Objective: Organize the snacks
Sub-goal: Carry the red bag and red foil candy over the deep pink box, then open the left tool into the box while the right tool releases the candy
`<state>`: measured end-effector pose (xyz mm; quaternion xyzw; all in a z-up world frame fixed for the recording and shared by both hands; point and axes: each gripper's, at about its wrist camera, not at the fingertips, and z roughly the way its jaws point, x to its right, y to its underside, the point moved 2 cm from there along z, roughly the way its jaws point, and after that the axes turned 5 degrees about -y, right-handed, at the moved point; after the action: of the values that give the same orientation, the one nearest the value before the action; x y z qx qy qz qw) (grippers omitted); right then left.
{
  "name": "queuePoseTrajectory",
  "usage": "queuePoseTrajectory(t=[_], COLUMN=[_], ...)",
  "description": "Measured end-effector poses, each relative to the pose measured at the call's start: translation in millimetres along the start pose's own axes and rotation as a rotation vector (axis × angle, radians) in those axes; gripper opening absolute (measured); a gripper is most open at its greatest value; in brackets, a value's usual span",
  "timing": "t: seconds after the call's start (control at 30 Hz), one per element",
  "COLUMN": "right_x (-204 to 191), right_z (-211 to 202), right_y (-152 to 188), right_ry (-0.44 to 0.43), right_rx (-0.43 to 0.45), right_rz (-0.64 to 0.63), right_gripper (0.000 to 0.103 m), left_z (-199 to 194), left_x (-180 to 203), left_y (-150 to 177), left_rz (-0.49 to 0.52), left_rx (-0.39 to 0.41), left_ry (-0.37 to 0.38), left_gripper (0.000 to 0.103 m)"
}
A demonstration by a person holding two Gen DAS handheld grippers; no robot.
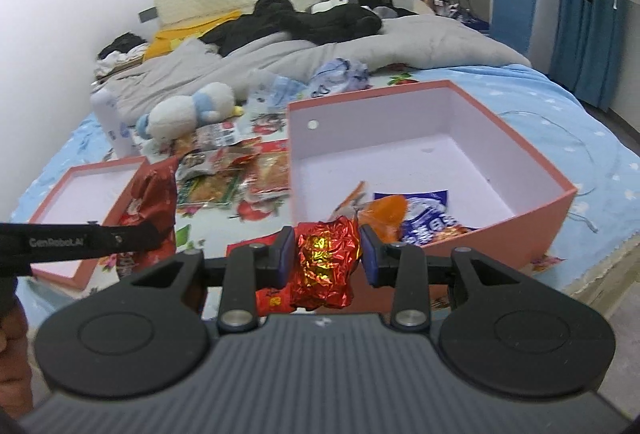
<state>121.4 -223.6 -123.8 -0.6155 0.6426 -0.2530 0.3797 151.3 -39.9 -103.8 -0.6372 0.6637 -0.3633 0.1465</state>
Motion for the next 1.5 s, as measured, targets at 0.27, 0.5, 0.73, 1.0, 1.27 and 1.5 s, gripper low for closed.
queuePoseTrajectory(t=[0.27, 0.5, 0.73, 1.0, 1.27, 1.5], right_x=[40.3, 68.1, 91.5, 100.1, 115.8, 116.1], right_z=[10.1, 37.0, 67.6, 102.8, 124.1, 118.2], right_y=[-16.9, -30.8, -36.0, -38.4, -39.0, -41.8], right_ry=[0.043, 0.035, 0.034, 0.043, 0.091, 0.090], right_rx=[0.042, 0.037, -0.002, -0.052, -0.087, -0.098], right_rz=[0.069, 0.101, 0.135, 0.167, 0.186, 0.233], right_gripper=[0.037, 0.037, 0.037, 0.038, 0.038, 0.044], left_z=[40.3, 87.7, 127.7, 169.9, 196.2, 191.2], left_x=[46.8, 82.4, 90.4, 103.2, 101.5, 94.5], left_y=[-37.3, -63.8, -79.6, -84.8, -90.3, -97.0], left_rz=[0.074, 0.122, 0.149, 0.160, 0.185, 0.152], left_rx=[-0.010, -0.047, -0.108, -0.167, -0.210, -0.214], left_ry=[0.056, 0.066, 0.043, 0.044, 0.006, -0.022], left_gripper=[0.022, 0.022, 0.022, 0.023, 0.023, 0.043])
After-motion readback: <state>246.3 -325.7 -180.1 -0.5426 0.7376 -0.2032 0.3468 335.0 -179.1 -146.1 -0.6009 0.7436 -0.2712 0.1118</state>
